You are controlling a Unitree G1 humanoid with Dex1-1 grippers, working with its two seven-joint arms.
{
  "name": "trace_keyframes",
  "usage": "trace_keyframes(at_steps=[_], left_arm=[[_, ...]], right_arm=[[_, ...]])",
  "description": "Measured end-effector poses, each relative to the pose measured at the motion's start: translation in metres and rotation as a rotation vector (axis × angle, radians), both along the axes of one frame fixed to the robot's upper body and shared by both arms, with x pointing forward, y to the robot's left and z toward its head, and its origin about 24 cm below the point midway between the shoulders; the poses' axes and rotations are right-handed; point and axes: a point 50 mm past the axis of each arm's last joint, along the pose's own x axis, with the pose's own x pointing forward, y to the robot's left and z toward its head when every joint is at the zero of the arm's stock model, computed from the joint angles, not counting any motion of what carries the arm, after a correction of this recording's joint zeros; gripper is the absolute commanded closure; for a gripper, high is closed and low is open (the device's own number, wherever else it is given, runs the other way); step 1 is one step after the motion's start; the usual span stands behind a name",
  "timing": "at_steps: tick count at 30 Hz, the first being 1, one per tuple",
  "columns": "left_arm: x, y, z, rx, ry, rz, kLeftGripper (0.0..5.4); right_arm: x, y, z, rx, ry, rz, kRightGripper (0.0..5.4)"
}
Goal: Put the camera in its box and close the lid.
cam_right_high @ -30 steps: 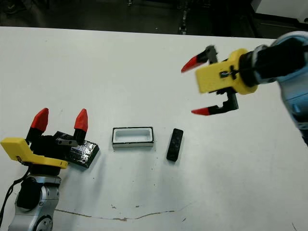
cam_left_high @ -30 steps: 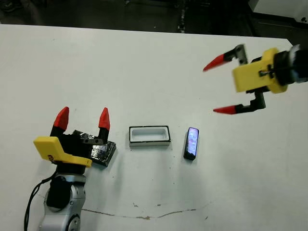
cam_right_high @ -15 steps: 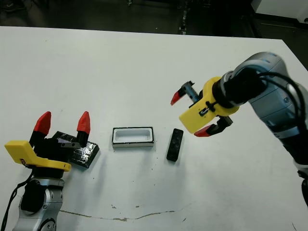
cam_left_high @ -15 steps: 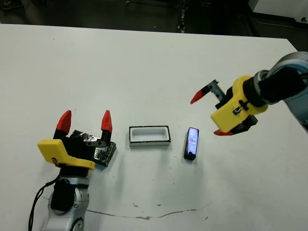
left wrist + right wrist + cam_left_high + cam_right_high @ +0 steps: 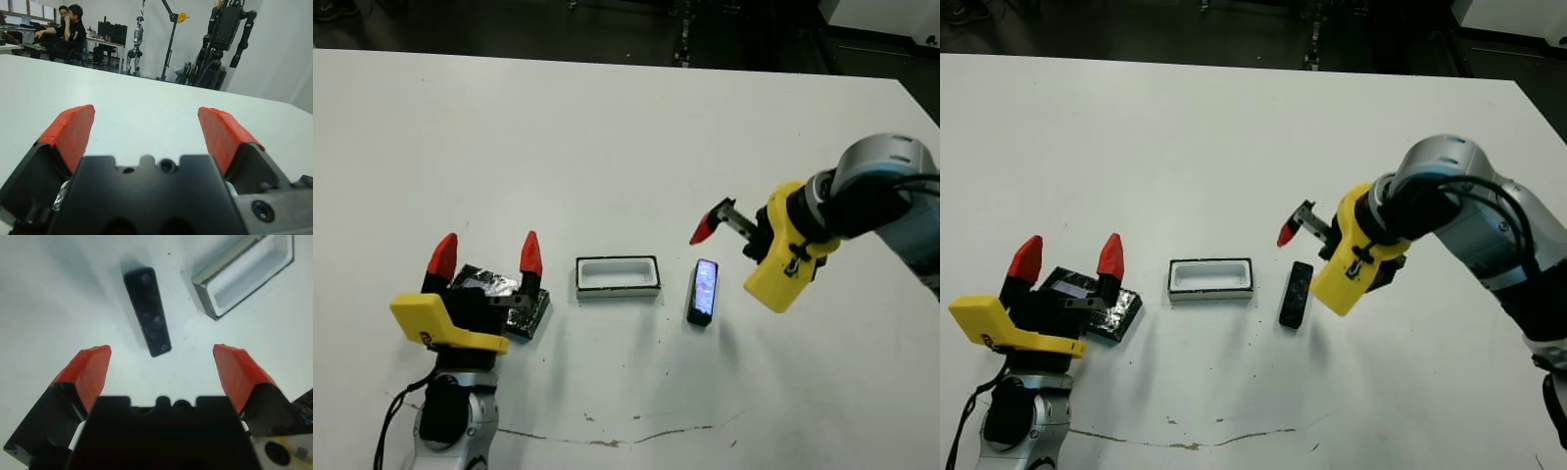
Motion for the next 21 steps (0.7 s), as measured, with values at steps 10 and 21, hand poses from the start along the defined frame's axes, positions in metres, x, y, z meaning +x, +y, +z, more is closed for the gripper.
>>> trace_keyframes(at_steps=[10, 21], left_arm=[[-0.005, -0.004, -0.002, -0.006, 0.010, 0.010, 0.01], [-0.006, -0.007, -0.001, -0.027, -0.003, 0.002, 0.00]], right_arm=[[-0.002, 0.003, -0.002, 0.000, -0.002, 0.036, 0.00], [0.001, 0.020, -0.009, -0.003, 0.014, 0.079, 0.19]])
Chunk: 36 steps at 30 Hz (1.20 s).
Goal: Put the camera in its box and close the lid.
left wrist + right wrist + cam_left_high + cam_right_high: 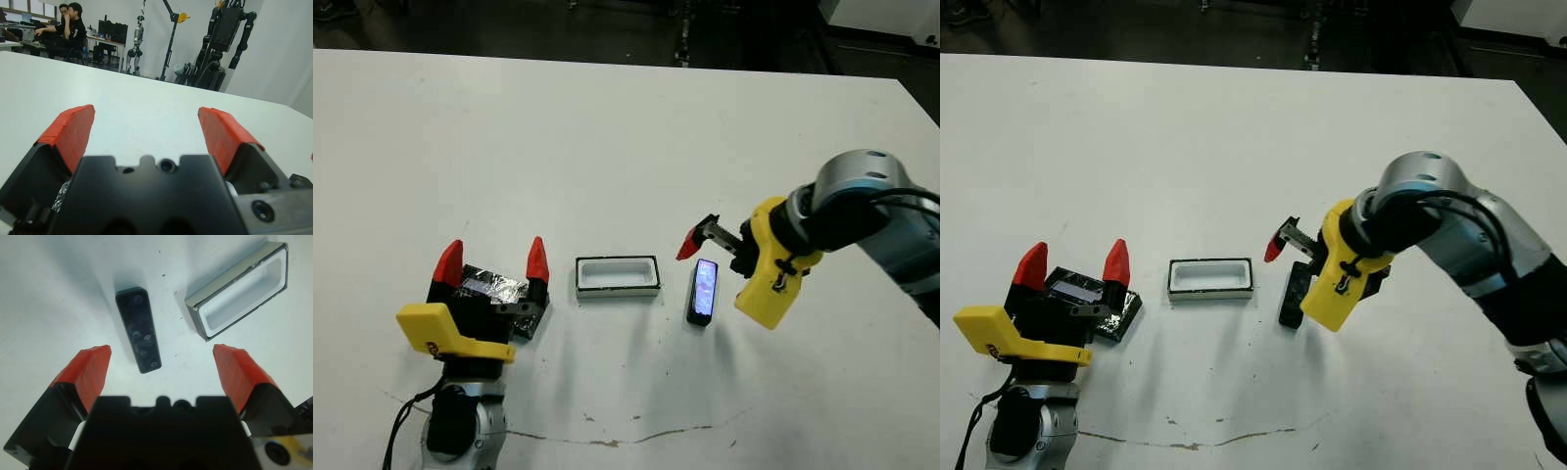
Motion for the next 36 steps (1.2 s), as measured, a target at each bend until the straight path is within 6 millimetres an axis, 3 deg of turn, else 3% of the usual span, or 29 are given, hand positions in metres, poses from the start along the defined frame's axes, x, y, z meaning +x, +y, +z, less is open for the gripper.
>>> trace_keyframes(at_steps=[8, 23, 30, 36], left_arm=[[-0.002, -0.003, -0.002, -0.005, 0.008, 0.004, 0.00], [-0.006, -0.008, -0.004, -0.025, 0.016, 0.018, 0.00], [-0.007, -0.009, -0.004, -0.033, 0.014, 0.020, 0.00], [-0.007, -0.010, -0.003, -0.045, 0.008, 0.023, 0.00]], right_arm=[[0.004, 0.012, -0.002, -0.048, -0.005, 0.018, 1.35], [0.014, 0.008, -0.003, -0.084, 0.038, -0.007, 3.81], [0.014, 0.002, -0.001, -0.094, 0.028, -0.006, 4.04], [0.015, 0.000, -0.002, -0.118, 0.035, 0.006, 3.32]])
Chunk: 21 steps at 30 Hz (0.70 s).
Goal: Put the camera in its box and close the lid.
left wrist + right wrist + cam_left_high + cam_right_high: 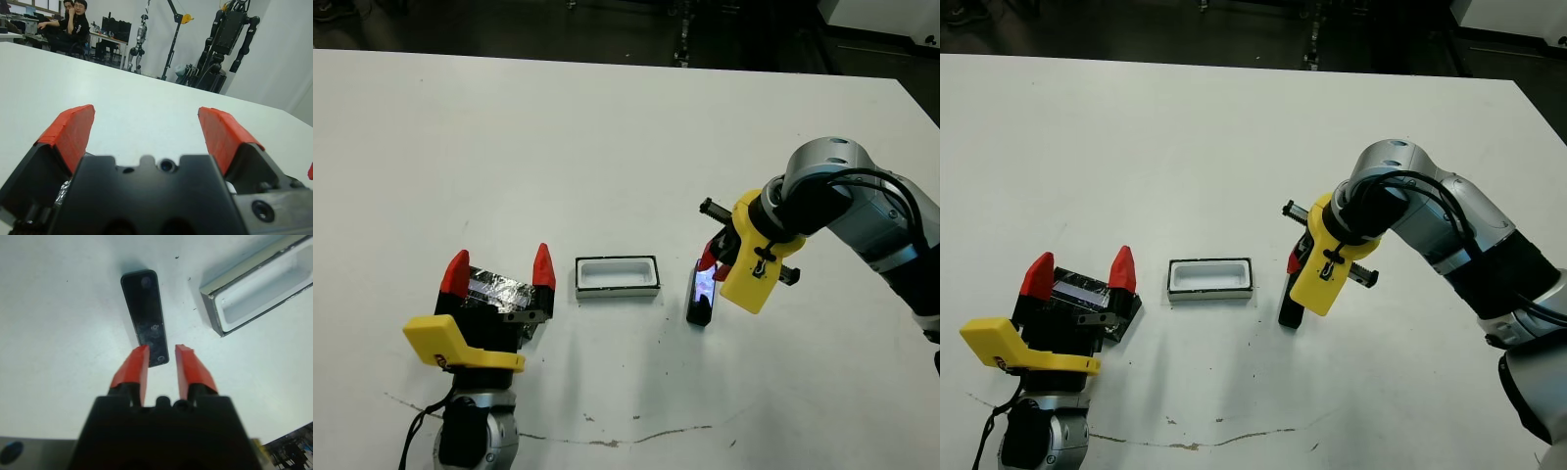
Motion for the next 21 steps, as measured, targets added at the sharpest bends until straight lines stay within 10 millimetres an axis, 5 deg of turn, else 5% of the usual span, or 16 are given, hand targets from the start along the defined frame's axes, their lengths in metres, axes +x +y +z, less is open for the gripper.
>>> trace_keyframes(at_steps=[21], left_arm=[[-0.004, -0.003, -0.004, 0.004, 0.024, 0.004, 0.00]], right_arm=[[0.005, 0.007, -0.011, -0.082, -0.043, 0.072, 0.05]])
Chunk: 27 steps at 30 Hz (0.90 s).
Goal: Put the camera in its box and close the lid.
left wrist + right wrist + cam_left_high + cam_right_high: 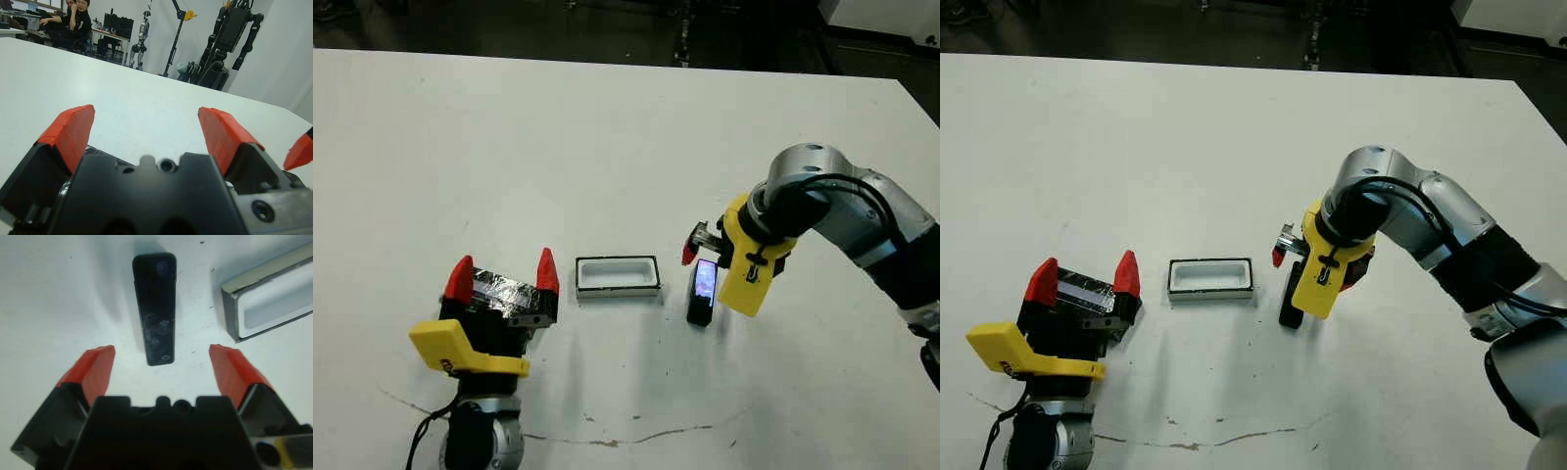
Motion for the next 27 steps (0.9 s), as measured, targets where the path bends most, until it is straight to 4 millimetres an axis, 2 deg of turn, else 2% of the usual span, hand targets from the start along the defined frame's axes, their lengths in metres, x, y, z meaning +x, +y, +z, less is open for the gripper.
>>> trace_keyframes(at_steps=[18, 27], left_arm=[[-0.003, -0.003, -0.001, 0.002, 0.008, 0.005, 0.00], [-0.005, -0.007, -0.001, -0.005, 0.012, -0.001, 0.00]], right_arm=[[0.001, 0.005, -0.007, 0.025, -0.009, 0.052, 0.02], [-0.001, 0.005, -0.018, 0.036, 0.003, 0.077, 0.02]])
